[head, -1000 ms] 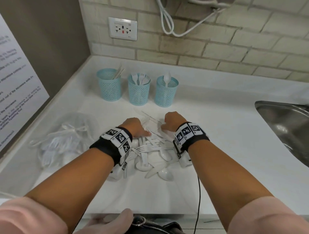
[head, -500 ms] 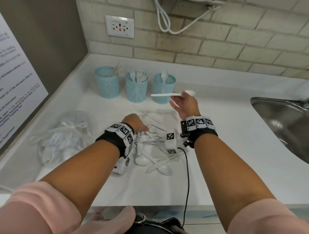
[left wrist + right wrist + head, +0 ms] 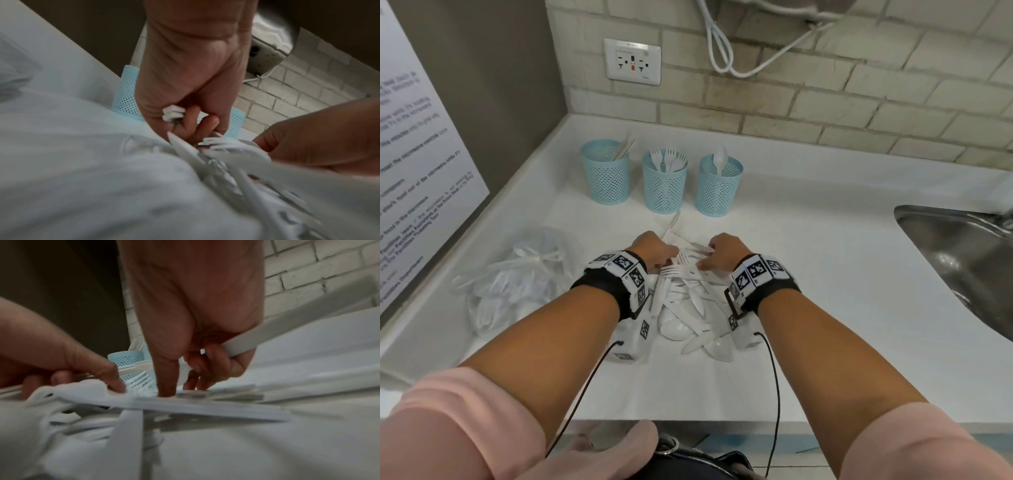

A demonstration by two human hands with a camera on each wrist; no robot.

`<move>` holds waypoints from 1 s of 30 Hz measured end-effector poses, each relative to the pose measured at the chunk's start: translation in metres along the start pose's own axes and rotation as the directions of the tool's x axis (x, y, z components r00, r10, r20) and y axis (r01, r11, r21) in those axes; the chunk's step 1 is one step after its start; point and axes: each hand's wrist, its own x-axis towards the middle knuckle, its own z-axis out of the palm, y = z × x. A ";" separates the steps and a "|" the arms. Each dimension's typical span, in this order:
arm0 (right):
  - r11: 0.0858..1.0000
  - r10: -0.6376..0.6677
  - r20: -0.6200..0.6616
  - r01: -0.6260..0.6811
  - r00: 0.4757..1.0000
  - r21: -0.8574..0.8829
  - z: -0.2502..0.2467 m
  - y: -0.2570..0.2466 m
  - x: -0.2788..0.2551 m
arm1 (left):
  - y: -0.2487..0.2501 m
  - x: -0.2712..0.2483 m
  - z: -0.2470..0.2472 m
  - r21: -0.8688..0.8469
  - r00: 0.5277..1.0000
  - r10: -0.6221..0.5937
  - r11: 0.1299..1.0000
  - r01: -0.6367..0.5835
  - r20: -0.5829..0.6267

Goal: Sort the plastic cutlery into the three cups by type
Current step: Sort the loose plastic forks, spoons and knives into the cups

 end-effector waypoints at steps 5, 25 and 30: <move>0.999 -0.003 -0.002 0.003 1.000 0.044 -0.008 -0.004 0.004 | -0.008 0.008 -0.013 -0.303 0.998 -0.053 0.951 0.055 0.016; 0.411 -0.113 -0.096 0.134 0.989 0.902 -0.047 -0.060 0.021 | 0.009 0.014 -0.055 -0.761 0.975 0.030 0.620 -0.190 -0.219; 0.163 -0.169 -0.010 0.038 0.986 0.986 -0.052 -0.070 0.019 | 0.009 0.018 -0.053 -0.803 0.969 0.014 0.557 -0.212 -0.246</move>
